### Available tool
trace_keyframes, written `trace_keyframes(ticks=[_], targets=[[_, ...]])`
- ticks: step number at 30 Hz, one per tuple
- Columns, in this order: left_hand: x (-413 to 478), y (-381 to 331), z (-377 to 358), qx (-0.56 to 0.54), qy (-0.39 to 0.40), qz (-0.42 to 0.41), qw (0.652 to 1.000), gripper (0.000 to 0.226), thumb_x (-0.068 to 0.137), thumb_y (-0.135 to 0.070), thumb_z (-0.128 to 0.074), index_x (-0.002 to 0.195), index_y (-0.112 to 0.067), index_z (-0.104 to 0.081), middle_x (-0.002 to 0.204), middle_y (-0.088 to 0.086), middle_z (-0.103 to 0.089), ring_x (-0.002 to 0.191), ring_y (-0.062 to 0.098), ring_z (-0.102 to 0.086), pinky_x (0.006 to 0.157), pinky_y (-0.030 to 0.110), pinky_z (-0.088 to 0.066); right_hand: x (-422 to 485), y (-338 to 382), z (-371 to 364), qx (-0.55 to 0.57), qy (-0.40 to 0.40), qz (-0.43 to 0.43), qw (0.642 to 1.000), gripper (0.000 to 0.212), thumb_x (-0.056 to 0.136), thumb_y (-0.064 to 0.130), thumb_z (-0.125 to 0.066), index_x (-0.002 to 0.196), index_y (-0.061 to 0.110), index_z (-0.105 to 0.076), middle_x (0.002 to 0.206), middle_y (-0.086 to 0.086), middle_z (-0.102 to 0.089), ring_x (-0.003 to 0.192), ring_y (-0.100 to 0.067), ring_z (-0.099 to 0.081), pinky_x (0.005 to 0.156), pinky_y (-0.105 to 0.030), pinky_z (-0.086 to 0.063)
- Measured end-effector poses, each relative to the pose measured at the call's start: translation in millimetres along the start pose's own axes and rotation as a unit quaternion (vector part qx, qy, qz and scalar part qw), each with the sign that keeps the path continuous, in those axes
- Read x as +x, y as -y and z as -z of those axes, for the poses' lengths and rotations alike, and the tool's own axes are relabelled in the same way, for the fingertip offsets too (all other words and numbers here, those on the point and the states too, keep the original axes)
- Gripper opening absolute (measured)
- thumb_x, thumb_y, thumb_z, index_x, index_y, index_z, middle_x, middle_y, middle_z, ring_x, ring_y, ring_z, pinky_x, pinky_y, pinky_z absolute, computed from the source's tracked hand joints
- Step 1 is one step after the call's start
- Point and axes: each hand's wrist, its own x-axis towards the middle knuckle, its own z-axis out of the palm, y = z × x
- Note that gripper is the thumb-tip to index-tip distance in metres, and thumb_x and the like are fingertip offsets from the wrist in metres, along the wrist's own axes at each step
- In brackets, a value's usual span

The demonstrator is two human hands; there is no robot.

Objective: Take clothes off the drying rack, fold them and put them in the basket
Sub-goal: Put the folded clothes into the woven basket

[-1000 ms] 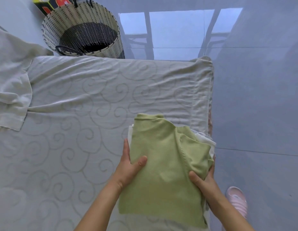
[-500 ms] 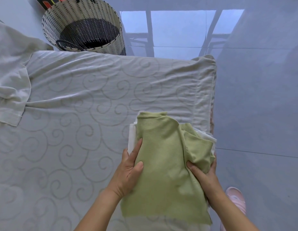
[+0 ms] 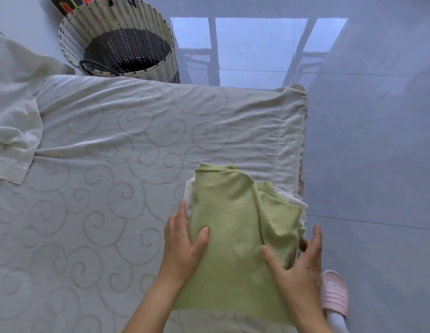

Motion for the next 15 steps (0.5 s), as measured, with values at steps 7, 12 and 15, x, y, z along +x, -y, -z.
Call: trace_keyframes(ticks=[7, 12, 15], targets=[[-2.6, 1.7, 0.6, -0.038, 0.002, 0.111, 0.993, 0.114, 0.058, -0.076, -0.045, 0.153, -0.023, -0.009, 0.155, -0.001, -0.026, 0.140, 0.015, -0.027, 0.114, 0.038, -0.028, 7.5, -1.1, -12.1, 0.039, 0.016, -0.041, 0.998, 0.126, 0.054, 0.069, -0.076, 0.144, 0.047, 0.010, 0.157, 0.000, -0.024, 0.139, -0.026, -0.033, 0.113, -0.049, -0.029], [-16.4, -14.8, -10.7, 0.052, -0.048, 0.005, 0.997, 0.087, 0.079, -0.062, -0.030, 0.150, -0.012, -0.024, 0.142, 0.004, -0.041, 0.126, 0.007, -0.032, 0.106, 0.027, -0.023, -6.8, 5.8, -19.0, -0.083, -0.048, 0.065, 0.993, 0.090, 0.072, 0.066, -0.052, 0.146, 0.035, -0.011, 0.123, -0.013, -0.056, 0.116, -0.036, -0.051, 0.110, -0.056, -0.021], [-16.1, -17.3, -9.0, 0.016, -0.035, 0.043, 0.998, 0.094, 0.072, -0.067, -0.035, 0.150, -0.017, -0.020, 0.141, 0.000, -0.037, 0.126, 0.007, -0.033, 0.102, 0.027, -0.029, -13.0, 0.8, -14.8, -0.104, -0.039, 0.105, 0.988, 0.084, 0.074, 0.059, -0.051, 0.146, 0.036, -0.014, 0.116, -0.013, -0.056, 0.109, -0.035, -0.055, 0.103, -0.057, -0.032]])
